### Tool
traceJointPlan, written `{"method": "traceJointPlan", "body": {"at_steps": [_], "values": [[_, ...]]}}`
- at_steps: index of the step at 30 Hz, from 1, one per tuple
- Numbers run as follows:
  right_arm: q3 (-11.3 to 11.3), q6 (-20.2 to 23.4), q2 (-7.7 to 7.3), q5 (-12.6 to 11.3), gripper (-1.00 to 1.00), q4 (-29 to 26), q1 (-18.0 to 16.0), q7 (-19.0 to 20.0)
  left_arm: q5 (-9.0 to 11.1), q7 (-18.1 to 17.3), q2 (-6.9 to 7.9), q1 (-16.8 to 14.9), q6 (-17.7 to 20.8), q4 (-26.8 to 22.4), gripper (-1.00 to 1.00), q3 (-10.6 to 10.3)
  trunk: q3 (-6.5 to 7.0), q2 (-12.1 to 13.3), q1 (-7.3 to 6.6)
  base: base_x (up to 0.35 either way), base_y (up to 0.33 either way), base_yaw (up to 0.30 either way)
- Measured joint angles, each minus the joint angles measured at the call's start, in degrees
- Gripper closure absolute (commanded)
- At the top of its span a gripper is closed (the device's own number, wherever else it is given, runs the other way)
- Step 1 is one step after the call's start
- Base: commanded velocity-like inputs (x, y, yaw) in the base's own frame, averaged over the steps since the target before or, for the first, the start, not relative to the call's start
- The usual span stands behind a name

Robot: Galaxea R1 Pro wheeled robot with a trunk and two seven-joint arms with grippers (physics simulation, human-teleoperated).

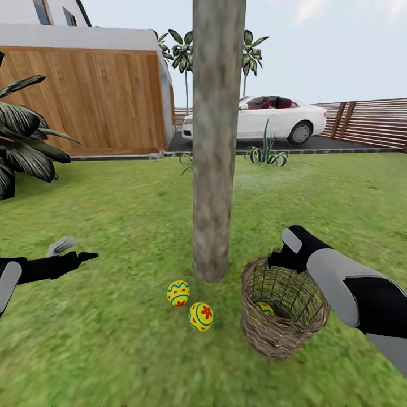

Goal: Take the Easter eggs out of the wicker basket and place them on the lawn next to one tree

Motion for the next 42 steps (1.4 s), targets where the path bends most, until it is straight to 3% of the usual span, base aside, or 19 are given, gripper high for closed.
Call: {"method": "traceJointPlan", "body": {"at_steps": [12, 42], "values": [[0.0, -6.9, -0.02, 0.0, -1.0, 1.5, 0.0, 0.3, 0.0, 0.0, -0.14, 0.0, 0.0, 0.0, -1.0, 0.0, -2.66, -0.2, 0.31, 0.0, 0.0, 0.0], [0.0, -7.4, 0.85, -0.1, -1.0, 1.3, 0.0, 0.3, -0.2, 0.1, -0.05, 0.0, -0.1, 0.6, -1.0, 0.0, -9.31, -0.6, 1.08, 0.0, 0.0, 0.0]]}}
